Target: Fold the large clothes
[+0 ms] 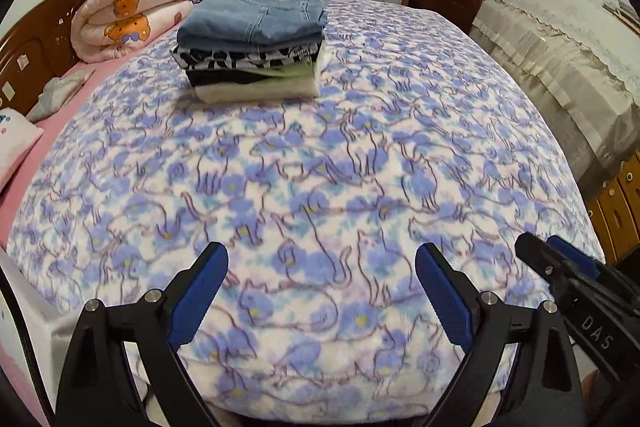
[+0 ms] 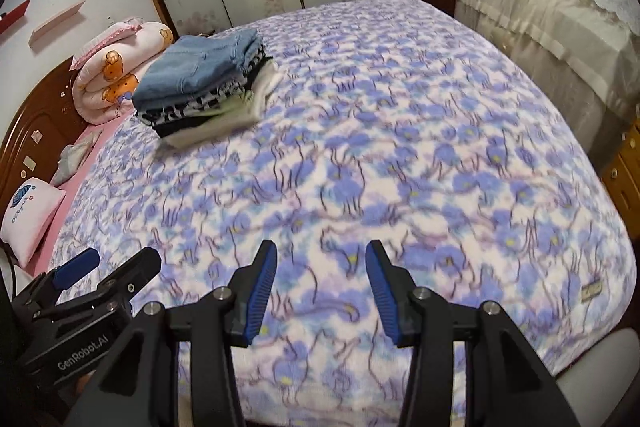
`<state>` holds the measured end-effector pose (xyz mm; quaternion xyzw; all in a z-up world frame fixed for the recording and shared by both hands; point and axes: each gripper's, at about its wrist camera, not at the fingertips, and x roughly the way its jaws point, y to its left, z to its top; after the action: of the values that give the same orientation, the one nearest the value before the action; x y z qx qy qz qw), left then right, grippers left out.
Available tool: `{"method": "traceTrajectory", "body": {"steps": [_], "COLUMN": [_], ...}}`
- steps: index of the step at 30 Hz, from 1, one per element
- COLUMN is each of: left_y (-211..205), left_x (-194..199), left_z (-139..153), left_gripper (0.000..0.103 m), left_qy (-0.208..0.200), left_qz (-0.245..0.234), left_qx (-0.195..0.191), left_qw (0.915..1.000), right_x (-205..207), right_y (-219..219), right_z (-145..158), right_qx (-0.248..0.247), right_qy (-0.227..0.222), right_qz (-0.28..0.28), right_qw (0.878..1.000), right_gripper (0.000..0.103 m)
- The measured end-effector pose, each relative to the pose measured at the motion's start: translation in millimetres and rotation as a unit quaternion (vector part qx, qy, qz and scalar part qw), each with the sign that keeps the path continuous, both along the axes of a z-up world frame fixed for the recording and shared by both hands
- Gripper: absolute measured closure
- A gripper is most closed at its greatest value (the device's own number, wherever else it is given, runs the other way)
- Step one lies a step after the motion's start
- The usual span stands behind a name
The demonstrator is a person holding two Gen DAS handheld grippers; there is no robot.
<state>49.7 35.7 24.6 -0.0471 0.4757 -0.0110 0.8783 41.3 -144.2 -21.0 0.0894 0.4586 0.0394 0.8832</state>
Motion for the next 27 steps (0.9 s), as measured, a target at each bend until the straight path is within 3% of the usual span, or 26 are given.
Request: {"method": "traceTrajectory", "body": {"steps": [11, 27], "left_y": [-7.5, -16.7], "left_x": [-19.1, -24.3], "left_z": [-8.8, -7.5], "left_gripper": [0.009, 0.009], "left_qy": [0.002, 0.001], "left_qz": [0.006, -0.001], "left_qx": [0.009, 0.012], "left_qw": [0.9999, 0.9999], "right_x": [-22.4, -26.5], "right_y": [6.3, 4.7], "right_z": [-8.3, -6.7], "right_qx": [-0.028, -0.028], "right_qy": [-0.006, -0.009], "right_qz": [0.005, 0.0], "right_qw": [1.0, 1.0], "right_gripper": [0.056, 0.056]}}
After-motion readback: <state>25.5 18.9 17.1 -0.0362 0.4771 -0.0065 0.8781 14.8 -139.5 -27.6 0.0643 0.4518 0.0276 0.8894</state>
